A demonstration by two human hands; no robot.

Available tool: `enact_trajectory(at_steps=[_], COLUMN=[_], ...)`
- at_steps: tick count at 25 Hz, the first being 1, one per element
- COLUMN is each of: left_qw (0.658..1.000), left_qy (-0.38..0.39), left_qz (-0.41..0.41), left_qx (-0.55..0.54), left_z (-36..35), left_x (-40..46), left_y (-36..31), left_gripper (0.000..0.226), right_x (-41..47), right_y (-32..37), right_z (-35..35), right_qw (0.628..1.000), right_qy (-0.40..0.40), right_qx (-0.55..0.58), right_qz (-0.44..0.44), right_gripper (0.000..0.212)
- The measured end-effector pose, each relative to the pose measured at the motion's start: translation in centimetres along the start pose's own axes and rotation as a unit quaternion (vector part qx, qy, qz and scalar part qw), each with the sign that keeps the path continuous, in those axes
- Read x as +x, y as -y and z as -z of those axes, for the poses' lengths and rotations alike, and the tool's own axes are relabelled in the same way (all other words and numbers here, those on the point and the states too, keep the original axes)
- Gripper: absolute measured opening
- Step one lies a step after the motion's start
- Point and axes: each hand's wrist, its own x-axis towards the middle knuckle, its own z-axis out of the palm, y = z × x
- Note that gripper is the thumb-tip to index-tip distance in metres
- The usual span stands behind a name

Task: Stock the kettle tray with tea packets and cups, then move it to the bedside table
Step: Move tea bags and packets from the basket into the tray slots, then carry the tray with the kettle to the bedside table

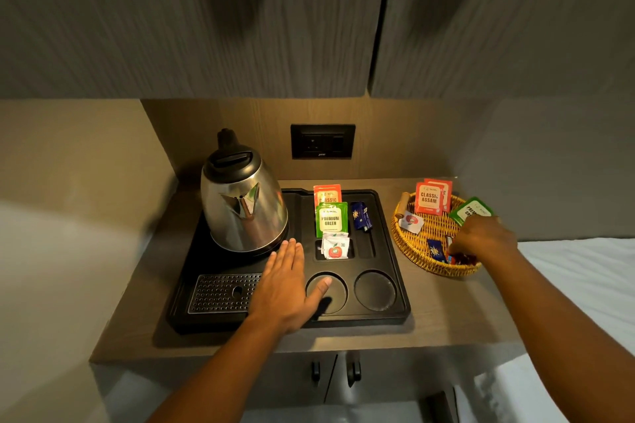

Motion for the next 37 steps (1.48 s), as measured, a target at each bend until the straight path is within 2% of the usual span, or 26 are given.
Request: enact_trajectory(at_steps=[5, 9, 12, 15, 18, 23, 28, 31, 34, 37], left_qw=[1.000, 1.000, 1.000, 1.000, 1.000, 1.000, 1.000, 1.000, 0.997, 0.985], left_qy=[0.005, 0.005, 0.002, 0.005, 0.008, 0.006, 0.006, 0.013, -0.011, -0.138], left_qz=[0.002, 0.001, 0.002, 0.000, 0.002, -0.001, -0.003, -0.001, 0.010, 0.010], left_qx=[-0.003, -0.001, -0.005, -0.004, -0.011, -0.015, -0.013, -0.009, -0.070, -0.104], left_z=[0.2, 0.0, -0.1, 0.0, 0.2, 0.1, 0.1, 0.7, 1.7, 3.9], left_x=[-0.1, 0.1, 0.2, 0.1, 0.1, 0.1, 0.1, -0.1, -0.9, -2.5], left_y=[-0.1, 0.1, 0.1, 0.0, 0.0, 0.0, 0.0, -0.2, 0.0, 3.5], left_gripper=[0.105, 0.102, 0.103, 0.105, 0.105, 0.103, 0.098, 0.094, 0.082, 0.036], right_x=[0.3, 0.3, -1.2, -4.4, -5.4, -4.9, -5.4, -6.3, -6.8, -6.3], right_y=[1.2, 0.2, 2.4, 8.6, 13.0, 13.4, 11.5, 9.9, 8.9, 8.9], right_z=[-1.2, 0.2, 0.9, -1.5, -4.4, -6.2, -6.1, -6.5, -7.0, -6.7], right_qw=[1.000, 0.992, 0.976, 0.959, 0.959, 0.962, 0.950, 0.962, 0.976, 0.979], right_qy=[-0.019, -0.066, -0.112, -0.039, -0.010, -0.013, -0.079, -0.121, -0.088, -0.063], right_qx=[0.009, 0.107, 0.175, 0.234, 0.243, 0.236, 0.257, 0.195, 0.142, 0.099], right_qz=[0.000, -0.002, 0.065, 0.154, 0.148, 0.134, 0.162, 0.145, 0.140, 0.164], right_gripper=[0.040, 0.033, 0.028, 0.019, 0.010, 0.029, 0.027, 0.026, 0.026, 0.023])
